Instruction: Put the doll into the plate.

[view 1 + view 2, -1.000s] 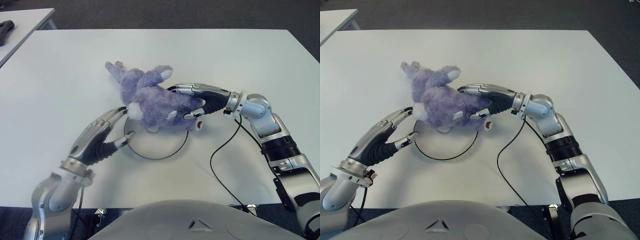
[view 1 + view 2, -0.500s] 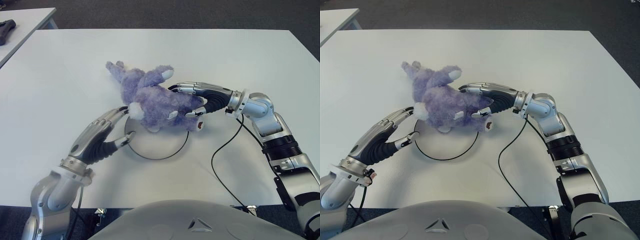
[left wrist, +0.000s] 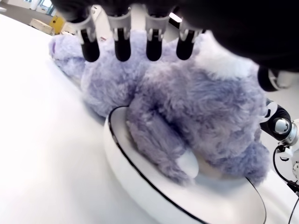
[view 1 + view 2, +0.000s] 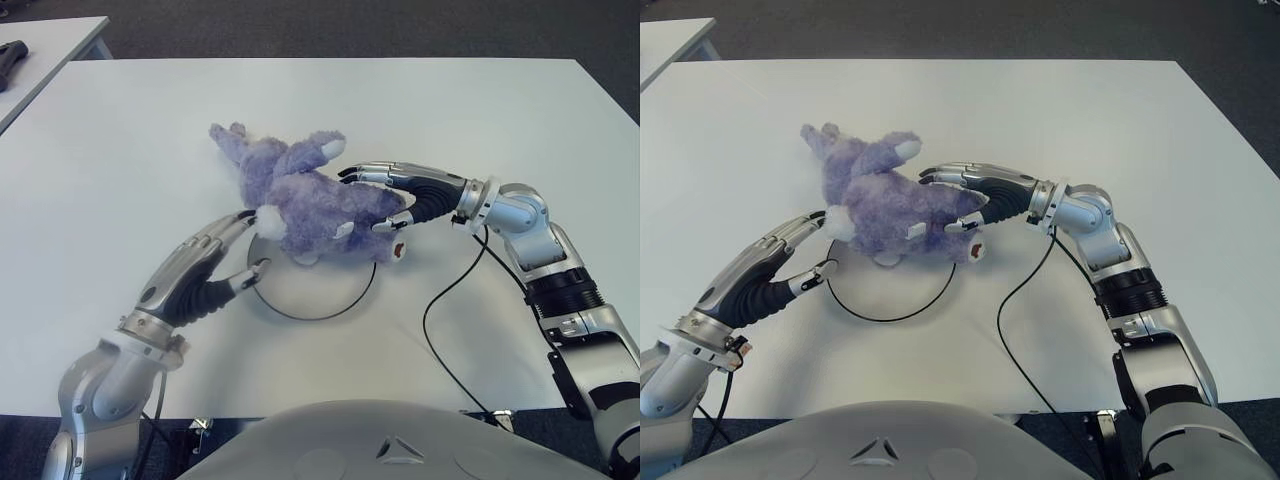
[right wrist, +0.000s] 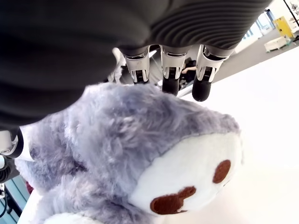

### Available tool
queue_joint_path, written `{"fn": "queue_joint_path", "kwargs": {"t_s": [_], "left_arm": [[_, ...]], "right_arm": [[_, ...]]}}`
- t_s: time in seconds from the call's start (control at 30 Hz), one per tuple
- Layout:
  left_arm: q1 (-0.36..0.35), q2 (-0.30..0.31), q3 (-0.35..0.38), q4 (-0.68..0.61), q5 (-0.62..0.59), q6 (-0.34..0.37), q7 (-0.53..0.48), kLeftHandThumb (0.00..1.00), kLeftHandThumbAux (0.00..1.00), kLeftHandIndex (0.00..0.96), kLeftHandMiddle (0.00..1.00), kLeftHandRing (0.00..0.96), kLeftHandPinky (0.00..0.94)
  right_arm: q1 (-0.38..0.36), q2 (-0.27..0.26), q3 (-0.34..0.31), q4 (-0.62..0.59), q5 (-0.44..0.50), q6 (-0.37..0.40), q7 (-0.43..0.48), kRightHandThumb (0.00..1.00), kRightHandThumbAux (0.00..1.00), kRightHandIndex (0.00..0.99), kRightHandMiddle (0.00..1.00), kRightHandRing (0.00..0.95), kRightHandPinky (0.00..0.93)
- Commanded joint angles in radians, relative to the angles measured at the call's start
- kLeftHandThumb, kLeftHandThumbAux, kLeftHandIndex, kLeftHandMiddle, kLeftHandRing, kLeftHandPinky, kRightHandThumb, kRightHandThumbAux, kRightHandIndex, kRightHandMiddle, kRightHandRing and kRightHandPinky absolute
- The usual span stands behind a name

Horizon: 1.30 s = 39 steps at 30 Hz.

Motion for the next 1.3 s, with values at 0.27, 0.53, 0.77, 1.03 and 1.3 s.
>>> {"fn": "queue_joint_path", "kwargs": {"t_s": [0.27,0.53,0.77,1.03,1.3], "left_arm": [[0.004,-0.002,0.034,0.002,0.028,0.004,0.013,0.271,0.115,0.000,0.000,0.000,0.000],[0.069,-0.027,0.112,-0.009,0.015,-0.024,0.051,0.299,0.134,0.000,0.000,0.000,0.000],[0.076,-0.034,0.168,0.031,0.003,-0.073,0.096,0.287,0.152,0.000,0.000,0.000,0.000],[0.065,-0.052,0.221,0.032,-0.019,-0.074,0.123,0.252,0.161,0.000,0.000,0.000,0.000],[0.088,-0.087,0.278,0.057,-0.050,-0.123,0.174,0.229,0.151,0.000,0.000,0.000,0.003]], "right_arm": [[-0.077,0.004,-0.028,0.098,0.026,-0.014,0.008,0.243,0.303,0.000,0.000,0.000,0.000],[-0.109,0.022,-0.053,0.158,0.043,-0.042,-0.011,0.154,0.340,0.000,0.000,0.000,0.000],[-0.132,0.032,-0.069,0.214,0.050,-0.074,-0.023,0.115,0.364,0.000,0.000,0.000,0.000],[-0.138,0.041,-0.084,0.253,0.046,-0.107,-0.042,0.107,0.374,0.000,0.000,0.000,0.000],[-0.150,0.047,-0.088,0.291,0.036,-0.135,-0.068,0.109,0.383,0.000,0.000,0.000,0.000]]}}
